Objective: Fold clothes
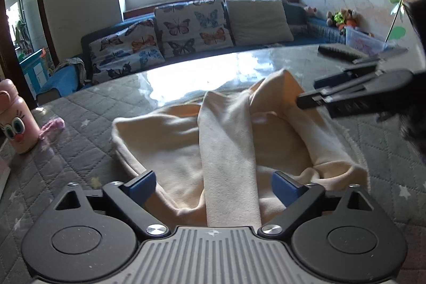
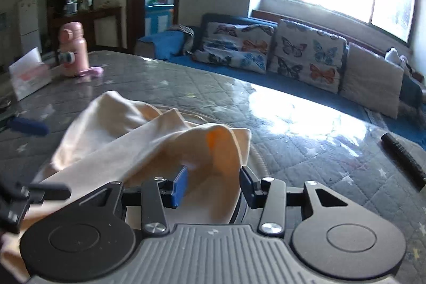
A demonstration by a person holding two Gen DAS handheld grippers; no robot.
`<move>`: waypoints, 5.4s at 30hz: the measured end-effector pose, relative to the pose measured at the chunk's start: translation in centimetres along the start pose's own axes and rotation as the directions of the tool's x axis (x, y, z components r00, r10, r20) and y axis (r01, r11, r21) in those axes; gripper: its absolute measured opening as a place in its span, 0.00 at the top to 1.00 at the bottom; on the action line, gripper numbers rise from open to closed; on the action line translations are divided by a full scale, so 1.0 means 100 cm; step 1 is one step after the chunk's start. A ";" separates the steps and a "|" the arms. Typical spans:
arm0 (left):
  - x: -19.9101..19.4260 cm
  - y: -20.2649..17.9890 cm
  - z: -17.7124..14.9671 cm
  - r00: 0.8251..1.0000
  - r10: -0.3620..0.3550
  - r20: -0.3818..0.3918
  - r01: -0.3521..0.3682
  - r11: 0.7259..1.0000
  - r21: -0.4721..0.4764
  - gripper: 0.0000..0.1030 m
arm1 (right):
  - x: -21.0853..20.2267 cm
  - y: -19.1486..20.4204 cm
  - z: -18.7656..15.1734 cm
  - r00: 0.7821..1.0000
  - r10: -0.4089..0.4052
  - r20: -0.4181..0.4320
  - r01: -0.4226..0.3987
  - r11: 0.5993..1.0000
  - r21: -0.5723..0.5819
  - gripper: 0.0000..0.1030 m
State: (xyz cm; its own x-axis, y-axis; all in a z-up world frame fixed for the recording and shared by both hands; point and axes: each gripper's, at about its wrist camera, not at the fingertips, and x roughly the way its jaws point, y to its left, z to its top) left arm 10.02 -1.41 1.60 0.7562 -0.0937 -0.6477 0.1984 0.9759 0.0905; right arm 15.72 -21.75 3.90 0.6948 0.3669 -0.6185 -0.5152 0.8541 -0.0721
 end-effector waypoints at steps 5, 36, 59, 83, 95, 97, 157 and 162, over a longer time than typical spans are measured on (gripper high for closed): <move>0.016 -0.005 -0.004 0.999 -0.013 -0.031 0.013 1.000 0.016 0.26 | 0.037 -0.005 0.006 1.000 -0.003 -0.024 0.003 1.000 0.002 0.59; -0.080 0.067 -0.042 0.978 0.184 0.102 -0.161 0.966 -0.201 0.91 | -0.071 -0.080 -0.069 0.959 -0.282 -0.019 0.276 0.920 0.278 0.95; -0.120 0.027 -0.072 0.994 0.007 0.107 0.001 0.997 -0.074 0.47 | -0.075 -0.083 -0.116 0.929 -0.342 -0.142 0.369 0.880 0.299 0.55; -0.106 -0.027 -0.099 0.985 -0.173 0.020 0.171 0.983 0.070 0.87 | -0.094 0.087 -0.102 0.965 0.247 -0.085 -0.247 0.969 0.005 0.67; -0.122 -0.016 -0.096 0.976 -0.216 0.012 0.214 0.973 0.086 0.96 | -0.117 0.089 -0.116 0.948 0.301 -0.109 -0.302 0.953 0.005 0.93; -0.123 -0.015 -0.085 0.976 -0.213 0.045 0.210 0.975 0.073 0.96 | -0.120 0.076 -0.109 0.960 0.271 -0.075 -0.270 0.963 0.027 0.89; -0.090 -0.078 -0.049 0.924 -0.374 0.077 0.346 0.906 0.243 0.61 | -0.123 -0.123 -0.153 0.860 -0.485 -0.158 0.506 0.774 0.380 0.80; -0.070 -0.045 -0.034 0.983 -0.138 0.123 0.114 0.976 0.183 0.53 | -0.128 -0.101 -0.131 0.898 -0.432 -0.088 0.434 0.832 0.346 0.68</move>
State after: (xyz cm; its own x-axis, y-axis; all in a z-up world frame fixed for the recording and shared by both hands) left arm 1.73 -4.44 3.15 0.7925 -0.2512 -0.5558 0.3944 0.9062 0.1527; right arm 5.48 -39.92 2.28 0.8019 -0.0716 -0.5931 0.0466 0.9973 -0.0575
